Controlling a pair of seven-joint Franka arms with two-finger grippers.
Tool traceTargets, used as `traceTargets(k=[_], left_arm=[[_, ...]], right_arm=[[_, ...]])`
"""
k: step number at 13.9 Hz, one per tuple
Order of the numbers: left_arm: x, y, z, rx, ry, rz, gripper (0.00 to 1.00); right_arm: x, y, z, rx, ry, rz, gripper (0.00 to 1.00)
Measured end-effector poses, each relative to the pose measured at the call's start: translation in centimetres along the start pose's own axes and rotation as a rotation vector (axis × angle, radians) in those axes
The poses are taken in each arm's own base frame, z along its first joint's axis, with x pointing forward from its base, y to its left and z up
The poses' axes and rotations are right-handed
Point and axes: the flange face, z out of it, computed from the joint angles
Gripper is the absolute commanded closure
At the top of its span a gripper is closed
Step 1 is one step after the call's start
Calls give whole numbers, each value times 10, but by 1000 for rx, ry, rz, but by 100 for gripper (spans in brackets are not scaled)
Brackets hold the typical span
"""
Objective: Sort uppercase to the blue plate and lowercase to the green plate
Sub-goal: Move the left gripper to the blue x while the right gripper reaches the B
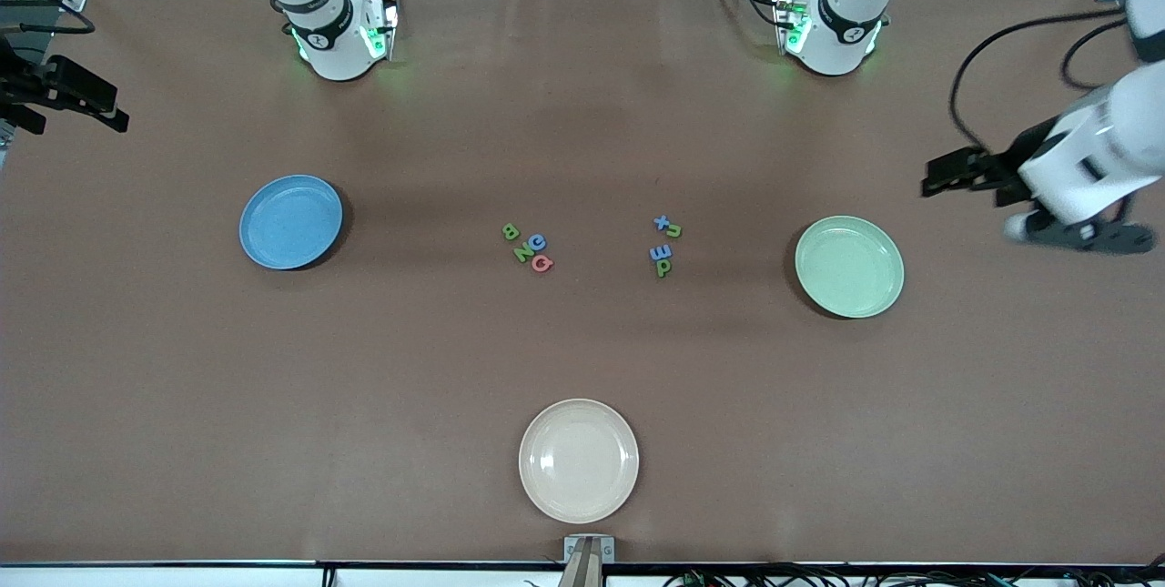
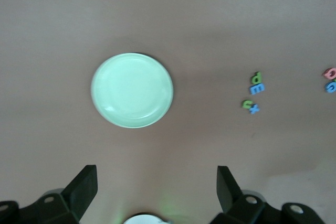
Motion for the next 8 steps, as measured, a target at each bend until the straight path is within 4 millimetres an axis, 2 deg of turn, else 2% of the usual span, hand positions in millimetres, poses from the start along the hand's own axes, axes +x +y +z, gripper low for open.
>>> traceTargets(k=[4, 6, 8], left_arm=[[36, 103, 76, 19, 3, -80, 0], [46, 150, 118, 23, 23, -112, 0], [52, 188, 160, 21, 47, -151, 0]], right_arm=[[1, 2, 0, 0, 5, 3, 0], [5, 3, 5, 0, -2, 6, 0], [16, 5, 17, -1, -22, 8, 0]])
